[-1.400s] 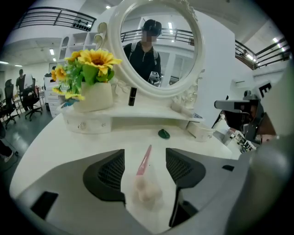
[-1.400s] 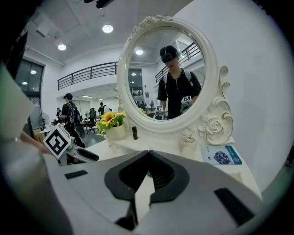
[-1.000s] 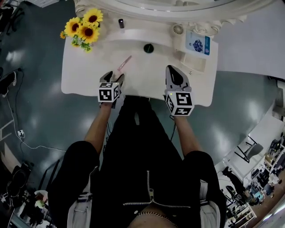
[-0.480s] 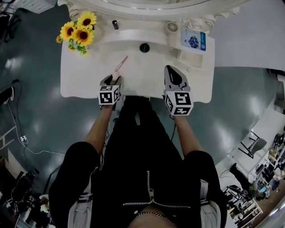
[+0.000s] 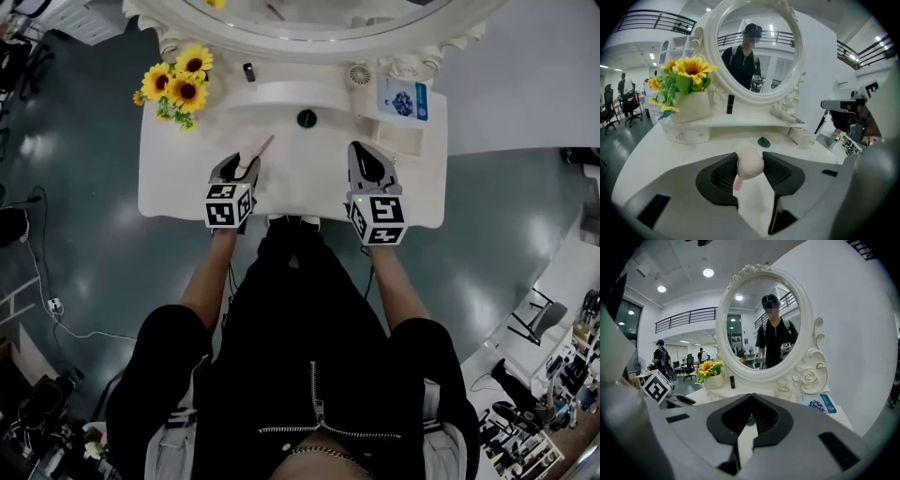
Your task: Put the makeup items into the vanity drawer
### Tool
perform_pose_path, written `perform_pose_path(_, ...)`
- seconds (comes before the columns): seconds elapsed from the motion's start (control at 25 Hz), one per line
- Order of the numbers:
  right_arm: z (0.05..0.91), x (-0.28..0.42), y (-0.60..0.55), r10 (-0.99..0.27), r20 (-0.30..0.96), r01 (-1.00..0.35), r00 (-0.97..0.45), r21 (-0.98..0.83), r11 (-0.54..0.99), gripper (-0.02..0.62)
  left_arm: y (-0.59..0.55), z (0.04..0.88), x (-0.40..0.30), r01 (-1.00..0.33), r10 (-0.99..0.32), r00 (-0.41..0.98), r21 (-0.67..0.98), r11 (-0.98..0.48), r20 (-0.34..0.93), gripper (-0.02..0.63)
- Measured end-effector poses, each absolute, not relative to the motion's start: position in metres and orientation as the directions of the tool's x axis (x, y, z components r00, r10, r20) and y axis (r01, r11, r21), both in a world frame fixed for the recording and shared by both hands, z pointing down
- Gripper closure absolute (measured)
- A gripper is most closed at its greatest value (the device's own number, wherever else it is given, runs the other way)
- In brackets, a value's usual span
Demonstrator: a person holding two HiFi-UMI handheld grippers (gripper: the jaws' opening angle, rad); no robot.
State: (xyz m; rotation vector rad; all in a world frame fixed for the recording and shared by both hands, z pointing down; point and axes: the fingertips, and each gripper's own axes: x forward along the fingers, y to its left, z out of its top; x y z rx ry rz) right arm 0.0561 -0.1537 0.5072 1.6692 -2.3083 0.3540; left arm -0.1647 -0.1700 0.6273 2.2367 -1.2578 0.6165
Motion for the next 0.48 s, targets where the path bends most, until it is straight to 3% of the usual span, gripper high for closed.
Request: perform_pose_path(0.48,0.457,0.068,-0.175,-0.924,0.259,-0.957,-0.280,0.001,0.290,0.588,-0.224,0.515,-0.149,-0.844,-0.742,0.528,0.154,-0.514,0.412,0.430)
